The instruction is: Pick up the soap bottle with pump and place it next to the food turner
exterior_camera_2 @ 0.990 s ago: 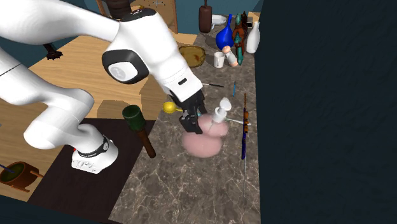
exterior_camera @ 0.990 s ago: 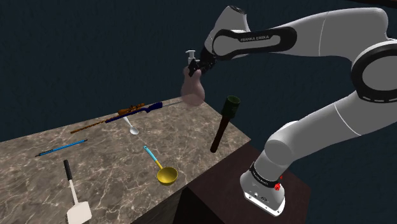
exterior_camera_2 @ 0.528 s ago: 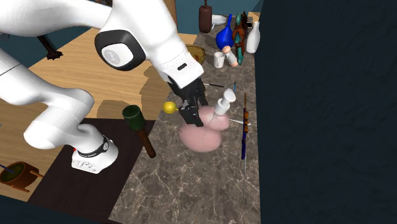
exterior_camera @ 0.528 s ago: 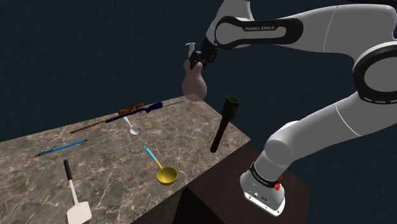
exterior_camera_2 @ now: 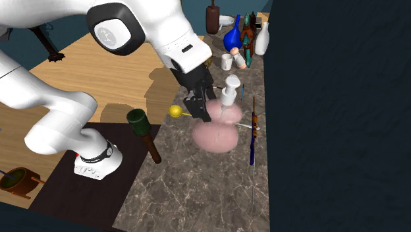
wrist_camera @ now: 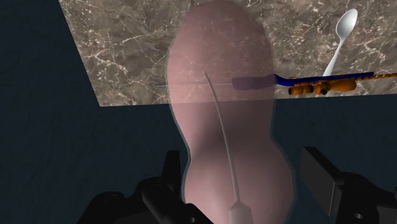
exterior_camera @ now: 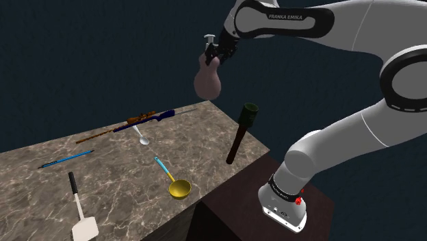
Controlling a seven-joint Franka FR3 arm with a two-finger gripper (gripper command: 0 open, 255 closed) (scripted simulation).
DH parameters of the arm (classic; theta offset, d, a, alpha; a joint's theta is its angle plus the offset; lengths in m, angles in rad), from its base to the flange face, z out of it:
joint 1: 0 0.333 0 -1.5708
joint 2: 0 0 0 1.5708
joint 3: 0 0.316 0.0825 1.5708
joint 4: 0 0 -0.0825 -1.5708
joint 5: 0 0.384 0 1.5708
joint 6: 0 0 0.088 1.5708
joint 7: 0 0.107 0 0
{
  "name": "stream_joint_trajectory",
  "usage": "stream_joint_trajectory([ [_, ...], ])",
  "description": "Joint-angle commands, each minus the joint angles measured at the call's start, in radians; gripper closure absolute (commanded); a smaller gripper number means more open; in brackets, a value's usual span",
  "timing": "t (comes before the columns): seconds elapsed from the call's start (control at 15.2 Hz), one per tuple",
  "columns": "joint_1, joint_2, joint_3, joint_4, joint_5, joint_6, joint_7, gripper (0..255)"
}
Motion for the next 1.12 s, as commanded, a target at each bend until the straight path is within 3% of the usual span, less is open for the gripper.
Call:
stream_joint_trajectory([
  [0.0,0.0,-0.003,-0.001,0.024,0.0,-0.026,-0.001,255],
  [1.06,-0.004,0.036,-0.003,0.276,-0.004,-0.238,-0.002,255],
])
